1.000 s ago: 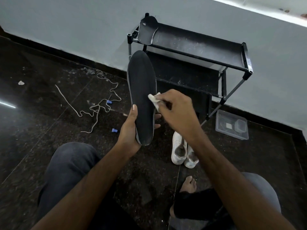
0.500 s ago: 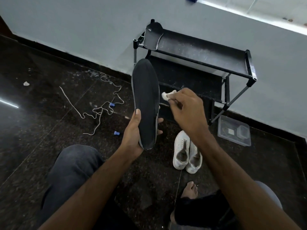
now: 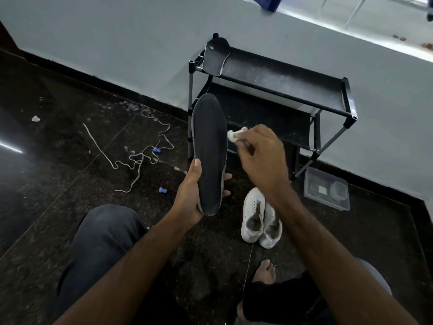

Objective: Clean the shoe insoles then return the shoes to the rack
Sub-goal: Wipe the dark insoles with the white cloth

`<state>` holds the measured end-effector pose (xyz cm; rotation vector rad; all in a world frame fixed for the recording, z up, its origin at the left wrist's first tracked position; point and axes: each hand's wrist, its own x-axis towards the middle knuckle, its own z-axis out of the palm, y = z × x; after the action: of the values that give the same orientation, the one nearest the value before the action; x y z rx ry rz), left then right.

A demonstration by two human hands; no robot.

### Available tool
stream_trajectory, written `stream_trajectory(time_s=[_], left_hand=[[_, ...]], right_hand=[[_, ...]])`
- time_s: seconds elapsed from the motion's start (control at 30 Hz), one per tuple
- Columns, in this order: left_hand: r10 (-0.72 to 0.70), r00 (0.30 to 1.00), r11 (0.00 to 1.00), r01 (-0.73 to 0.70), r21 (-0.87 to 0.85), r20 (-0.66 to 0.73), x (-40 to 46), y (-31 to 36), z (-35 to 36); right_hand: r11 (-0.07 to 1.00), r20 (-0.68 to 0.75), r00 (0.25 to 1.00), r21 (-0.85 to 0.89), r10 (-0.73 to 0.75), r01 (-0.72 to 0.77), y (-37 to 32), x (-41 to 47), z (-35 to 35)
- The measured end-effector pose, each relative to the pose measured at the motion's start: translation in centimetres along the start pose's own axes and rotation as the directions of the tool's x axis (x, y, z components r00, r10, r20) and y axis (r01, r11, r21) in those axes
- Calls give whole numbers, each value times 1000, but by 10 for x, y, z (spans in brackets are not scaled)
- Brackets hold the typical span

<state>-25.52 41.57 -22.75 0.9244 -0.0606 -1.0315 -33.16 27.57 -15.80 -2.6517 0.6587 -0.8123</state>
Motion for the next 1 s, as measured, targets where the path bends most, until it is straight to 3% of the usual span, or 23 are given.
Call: stream_trajectory(time_s=[0.07, 0.17, 0.2, 0.3, 0.4, 0.47, 0.53, 0.6, 0.63, 0.8, 0.87, 0.93, 1.0], left_hand=[[-20, 1000, 999, 19, -38, -17, 0, 0, -1], [-53, 999, 994, 53, -91, -2, -3, 0, -2], [-41, 999, 997, 42, -59, 6, -3, 0, -2], [6, 999, 999, -9, 45, 47, -4, 0, -2], [2, 997, 999, -6, 51, 82, -3, 0, 0], [2, 997, 1000, -3, 25, 72, -2, 1, 0], [-1, 998, 1000, 1, 1, 58, -2, 0, -1], [-34, 999, 998, 36, -46, 41, -3, -2, -1], [-39, 998, 999, 41, -36, 40, -4, -2, -1], [33, 996, 994, -42, 103, 85, -6, -1, 0], [21, 997, 995, -28, 94, 70, -4, 0, 1], [16, 1000, 999, -17, 47, 24, -1, 0, 1], [-22, 1000, 999, 22, -25, -17, 2, 1, -2]], right_hand=[[993, 145, 982, 17, -122, 120, -18, -19, 10], [932, 330, 884, -34, -331, 361, -20, -35, 21], [936, 315, 896, -57, -312, 346, -12, -28, 23], [980, 206, 976, -168, -72, 108, 15, 0, 17], [991, 40, 994, -93, 104, -100, 31, 12, 1], [999, 2, 999, -13, 43, -43, 18, 3, -2], [992, 140, 982, -1, -124, 125, -2, -17, 4], [939, 299, 909, -92, -292, 332, -13, -37, 13], [921, 305, 899, -131, -315, 367, -10, -39, 16], [961, 106, 994, -276, 18, 12, 20, 2, 5], [980, 26, 997, -188, 78, -71, 24, 8, -6], [996, 46, 998, -88, 37, -33, 12, -5, -11], [996, 169, 983, -37, -77, 85, -9, -33, -6]])
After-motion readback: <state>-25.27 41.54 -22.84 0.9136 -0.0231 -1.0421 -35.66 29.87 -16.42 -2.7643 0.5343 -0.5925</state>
